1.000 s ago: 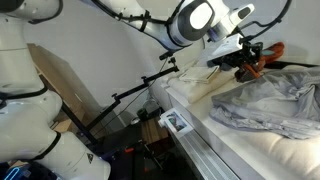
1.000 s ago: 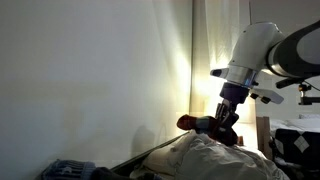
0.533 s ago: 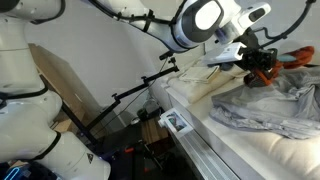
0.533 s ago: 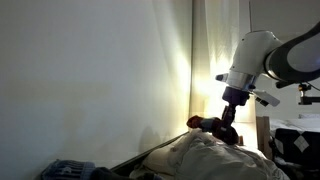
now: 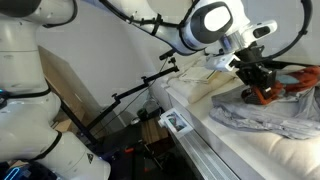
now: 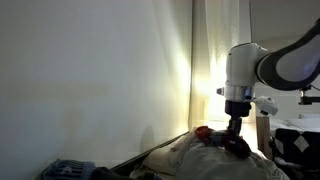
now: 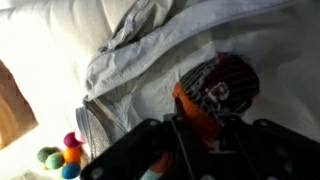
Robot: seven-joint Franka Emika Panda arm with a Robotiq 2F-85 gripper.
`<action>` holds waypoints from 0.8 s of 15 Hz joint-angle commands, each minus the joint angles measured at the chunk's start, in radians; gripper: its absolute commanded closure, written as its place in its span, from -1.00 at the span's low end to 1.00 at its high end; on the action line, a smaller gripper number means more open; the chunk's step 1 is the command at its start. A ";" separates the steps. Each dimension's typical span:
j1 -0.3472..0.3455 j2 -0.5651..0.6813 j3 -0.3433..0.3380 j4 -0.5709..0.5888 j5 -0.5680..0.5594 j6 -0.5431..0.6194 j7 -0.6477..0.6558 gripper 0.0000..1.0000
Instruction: Put the socks on the grey bag
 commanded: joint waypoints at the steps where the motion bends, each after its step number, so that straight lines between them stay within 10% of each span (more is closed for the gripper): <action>1: 0.013 0.057 -0.006 0.097 0.009 -0.125 0.076 0.87; 2: 0.009 0.071 0.000 0.117 0.017 -0.143 0.081 0.87; 3: 0.001 0.088 0.009 0.139 0.033 -0.157 0.081 -0.03; 12: 0.002 0.169 0.033 0.262 0.017 -0.271 -0.015 -1.00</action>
